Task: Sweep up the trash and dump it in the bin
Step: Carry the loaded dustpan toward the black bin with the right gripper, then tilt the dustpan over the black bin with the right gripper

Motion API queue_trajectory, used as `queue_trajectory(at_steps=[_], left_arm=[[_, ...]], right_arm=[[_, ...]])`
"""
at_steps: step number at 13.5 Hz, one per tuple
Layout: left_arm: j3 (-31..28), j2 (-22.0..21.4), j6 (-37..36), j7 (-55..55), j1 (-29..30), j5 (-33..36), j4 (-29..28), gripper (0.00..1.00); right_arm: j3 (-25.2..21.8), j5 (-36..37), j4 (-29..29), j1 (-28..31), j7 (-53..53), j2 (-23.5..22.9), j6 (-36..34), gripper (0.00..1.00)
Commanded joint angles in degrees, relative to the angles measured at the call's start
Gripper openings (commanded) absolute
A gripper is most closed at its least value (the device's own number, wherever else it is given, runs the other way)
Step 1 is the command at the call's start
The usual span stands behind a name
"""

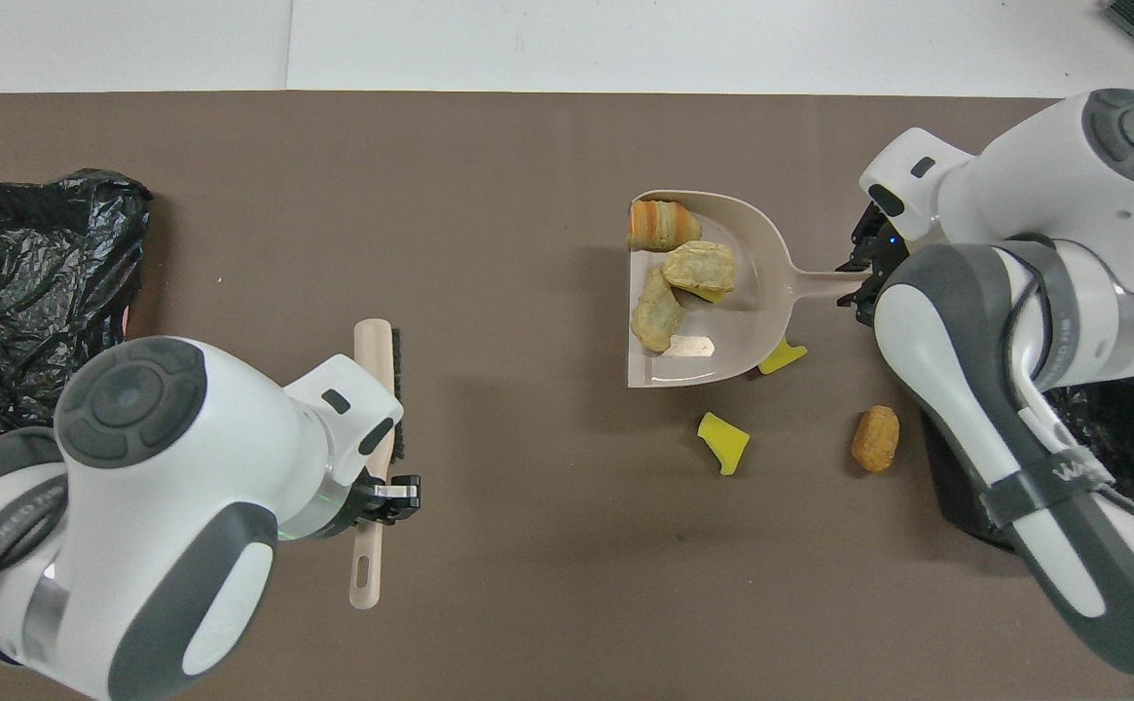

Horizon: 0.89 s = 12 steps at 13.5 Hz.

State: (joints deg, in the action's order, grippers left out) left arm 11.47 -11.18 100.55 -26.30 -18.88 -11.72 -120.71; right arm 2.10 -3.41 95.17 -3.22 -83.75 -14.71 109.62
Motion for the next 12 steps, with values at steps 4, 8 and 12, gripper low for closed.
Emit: queue_trajectory(at_steps=[4,8,12], left_arm=[[-0.6,1.3,14.2,-9.5,-12.7,0.0,-9.5,0.0],[-0.5,3.6,21.1,-12.0,-16.5,-1.7,-11.6,0.0],[-0.5,5.2,27.2,-17.0,-21.8,-2.5,-15.8,0.0]], right_arm=[[0.2,2.7,-1.8,10.1,-12.9,4.9,-5.1,0.0],[-0.2,3.6,-1.7,18.8,-23.7,6.6,-6.4,0.0],[-0.3,9.5,-1.2,27.6,-30.8,7.8,-7.1,0.0]])
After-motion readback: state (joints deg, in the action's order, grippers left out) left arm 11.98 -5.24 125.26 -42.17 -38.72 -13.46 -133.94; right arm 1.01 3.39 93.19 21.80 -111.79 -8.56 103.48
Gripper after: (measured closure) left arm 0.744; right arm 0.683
